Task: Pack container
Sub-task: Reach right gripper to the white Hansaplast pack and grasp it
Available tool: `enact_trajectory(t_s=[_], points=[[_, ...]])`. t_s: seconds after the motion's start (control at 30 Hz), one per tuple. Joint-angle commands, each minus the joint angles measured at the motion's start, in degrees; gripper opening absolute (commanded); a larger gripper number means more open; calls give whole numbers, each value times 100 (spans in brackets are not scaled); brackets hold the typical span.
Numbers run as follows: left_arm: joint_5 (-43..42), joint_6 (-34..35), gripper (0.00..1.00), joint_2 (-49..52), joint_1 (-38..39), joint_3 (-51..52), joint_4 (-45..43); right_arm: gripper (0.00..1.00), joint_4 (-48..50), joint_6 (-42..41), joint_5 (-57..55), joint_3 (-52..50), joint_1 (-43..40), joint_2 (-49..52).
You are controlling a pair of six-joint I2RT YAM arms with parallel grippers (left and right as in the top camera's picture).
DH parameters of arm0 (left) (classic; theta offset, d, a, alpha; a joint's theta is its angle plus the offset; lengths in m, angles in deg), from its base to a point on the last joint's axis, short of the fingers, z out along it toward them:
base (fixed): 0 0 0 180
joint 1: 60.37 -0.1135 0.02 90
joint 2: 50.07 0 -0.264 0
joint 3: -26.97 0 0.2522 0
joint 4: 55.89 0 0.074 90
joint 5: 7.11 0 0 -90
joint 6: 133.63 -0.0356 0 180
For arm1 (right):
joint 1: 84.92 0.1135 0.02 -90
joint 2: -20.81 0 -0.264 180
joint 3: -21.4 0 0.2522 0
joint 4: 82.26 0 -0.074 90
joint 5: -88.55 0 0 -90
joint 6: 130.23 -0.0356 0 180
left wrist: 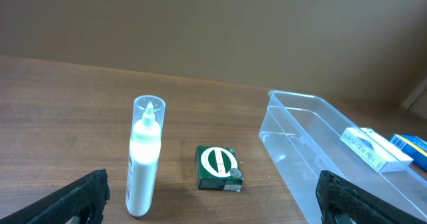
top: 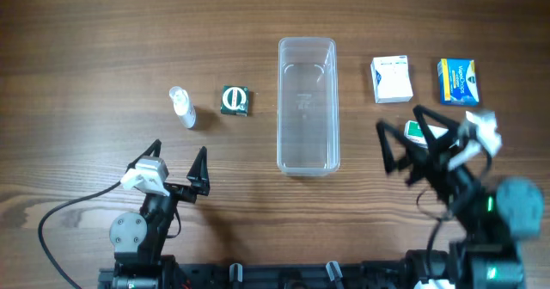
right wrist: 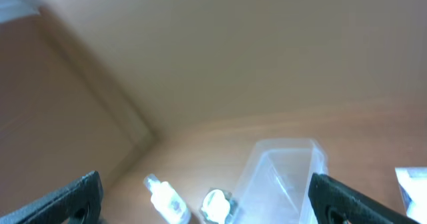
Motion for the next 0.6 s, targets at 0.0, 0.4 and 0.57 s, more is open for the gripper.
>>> enact_trajectory(t_s=[0.0, 0.4, 0.57], points=[[-24, -90, 100, -20, -37, 28, 13, 100, -1104, 1182, -914, 1602, 7, 1921], [-24, -87, 100, -20, -37, 28, 13, 100, -3287, 2835, -2164, 4570, 7, 6616], [-24, -90, 100, -20, -37, 28, 13, 100, -3119, 2820, -2951, 4570, 9, 7619]])
